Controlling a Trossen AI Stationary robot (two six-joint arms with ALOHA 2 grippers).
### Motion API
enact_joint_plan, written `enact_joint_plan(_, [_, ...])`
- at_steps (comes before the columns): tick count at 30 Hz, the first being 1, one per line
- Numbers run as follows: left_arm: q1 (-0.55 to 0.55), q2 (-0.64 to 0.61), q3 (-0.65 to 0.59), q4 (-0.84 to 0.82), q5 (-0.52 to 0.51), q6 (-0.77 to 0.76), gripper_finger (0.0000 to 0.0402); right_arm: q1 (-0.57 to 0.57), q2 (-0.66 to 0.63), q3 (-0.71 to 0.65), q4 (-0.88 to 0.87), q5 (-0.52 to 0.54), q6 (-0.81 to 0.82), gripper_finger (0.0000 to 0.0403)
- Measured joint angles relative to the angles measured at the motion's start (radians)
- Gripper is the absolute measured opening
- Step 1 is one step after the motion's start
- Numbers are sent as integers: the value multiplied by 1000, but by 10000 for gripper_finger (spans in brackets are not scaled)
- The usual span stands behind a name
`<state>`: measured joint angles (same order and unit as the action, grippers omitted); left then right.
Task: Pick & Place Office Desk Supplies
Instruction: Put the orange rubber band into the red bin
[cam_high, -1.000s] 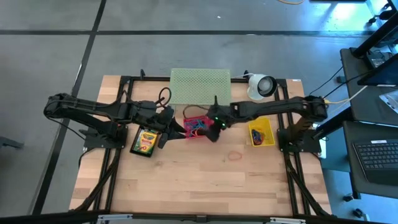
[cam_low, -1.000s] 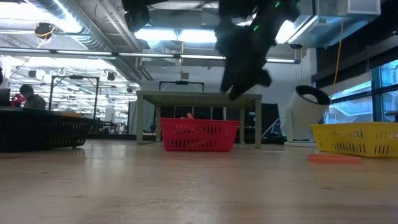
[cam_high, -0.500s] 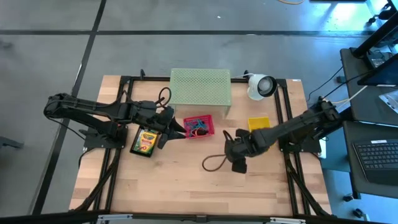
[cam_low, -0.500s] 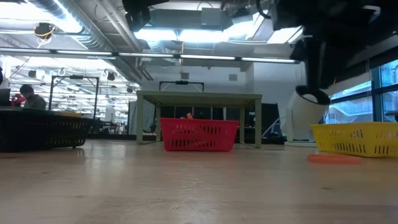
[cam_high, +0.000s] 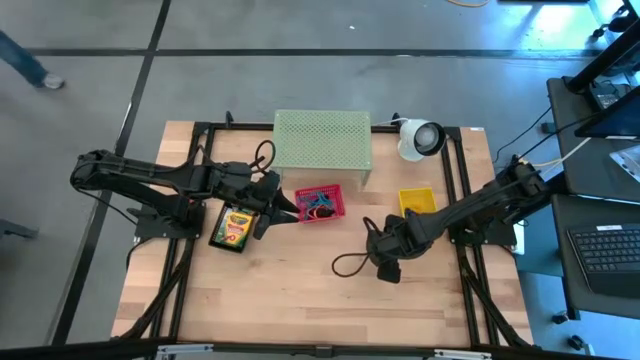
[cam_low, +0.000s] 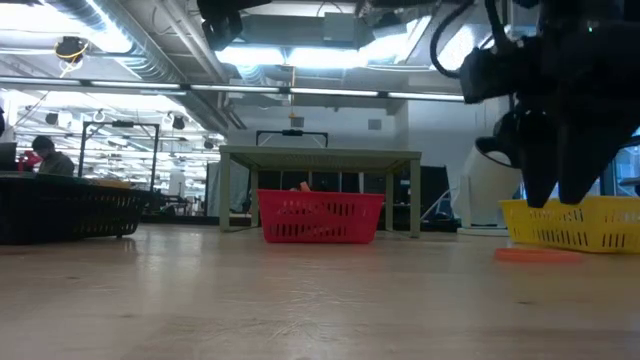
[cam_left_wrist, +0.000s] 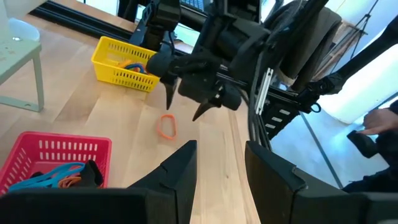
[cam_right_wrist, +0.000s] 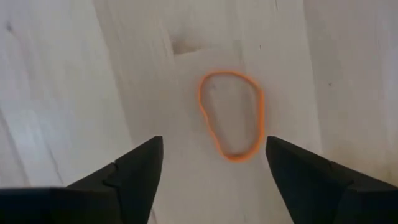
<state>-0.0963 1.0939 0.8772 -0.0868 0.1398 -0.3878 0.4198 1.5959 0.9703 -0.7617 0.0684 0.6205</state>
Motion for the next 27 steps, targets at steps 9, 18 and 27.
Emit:
enact_joint_plan(9, [0, 0, 0, 0, 2, -2, 129, 0, 38, -64, 67, 54, 1, 292])
enact_joint_plan(18, [0, 0, 0, 0, 2, -17, 129, -3, 57, -127, 147, 47, 28, 283])
enact_joint_plan(27, [0, 0, 0, 1, 1, -36, 129, -3, 58, -181, 222, 44, 62, 230])
